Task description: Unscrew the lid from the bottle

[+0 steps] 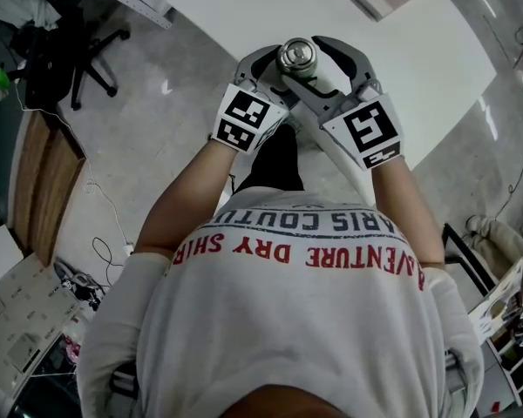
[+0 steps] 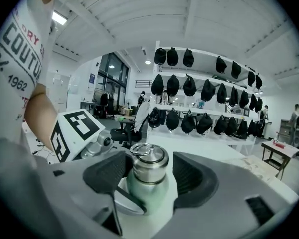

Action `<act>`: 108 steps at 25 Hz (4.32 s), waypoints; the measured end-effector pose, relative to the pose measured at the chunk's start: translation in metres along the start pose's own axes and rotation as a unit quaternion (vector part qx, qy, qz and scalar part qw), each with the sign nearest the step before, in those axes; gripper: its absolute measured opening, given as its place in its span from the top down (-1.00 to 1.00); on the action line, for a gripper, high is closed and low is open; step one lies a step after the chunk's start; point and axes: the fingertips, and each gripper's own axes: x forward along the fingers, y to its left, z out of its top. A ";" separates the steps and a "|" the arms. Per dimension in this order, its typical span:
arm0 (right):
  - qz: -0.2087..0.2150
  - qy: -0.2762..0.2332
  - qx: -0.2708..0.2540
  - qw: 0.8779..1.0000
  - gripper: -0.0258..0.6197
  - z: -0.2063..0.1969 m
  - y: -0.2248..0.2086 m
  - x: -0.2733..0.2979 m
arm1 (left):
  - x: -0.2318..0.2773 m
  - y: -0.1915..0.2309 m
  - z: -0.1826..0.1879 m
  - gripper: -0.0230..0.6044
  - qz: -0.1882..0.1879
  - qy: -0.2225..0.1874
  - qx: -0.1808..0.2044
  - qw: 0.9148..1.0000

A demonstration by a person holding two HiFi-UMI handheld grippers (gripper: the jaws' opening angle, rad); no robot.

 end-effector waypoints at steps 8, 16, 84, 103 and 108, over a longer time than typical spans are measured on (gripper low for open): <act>-0.024 0.003 -0.003 1.000 0.12 -0.005 -0.002 0.004 | 0.001 0.000 0.001 -0.25 0.035 -0.005 -0.015 0.999; -0.017 0.001 -0.009 1.000 0.16 -0.005 -0.004 0.006 | 0.001 0.001 0.000 -0.25 0.029 -0.004 -0.011 1.000; -0.018 0.029 0.051 0.998 -0.04 -0.007 -0.002 0.002 | 0.003 0.001 -0.003 -0.26 0.009 0.038 -0.017 0.999; 0.001 0.020 0.006 1.000 0.19 -0.007 -0.002 0.003 | 0.003 -0.003 -0.003 -0.26 -0.004 0.031 -0.013 0.999; 0.048 0.022 -0.017 0.998 0.19 -0.005 -0.001 0.002 | 0.003 -0.004 -0.002 -0.26 -0.056 0.035 0.011 0.998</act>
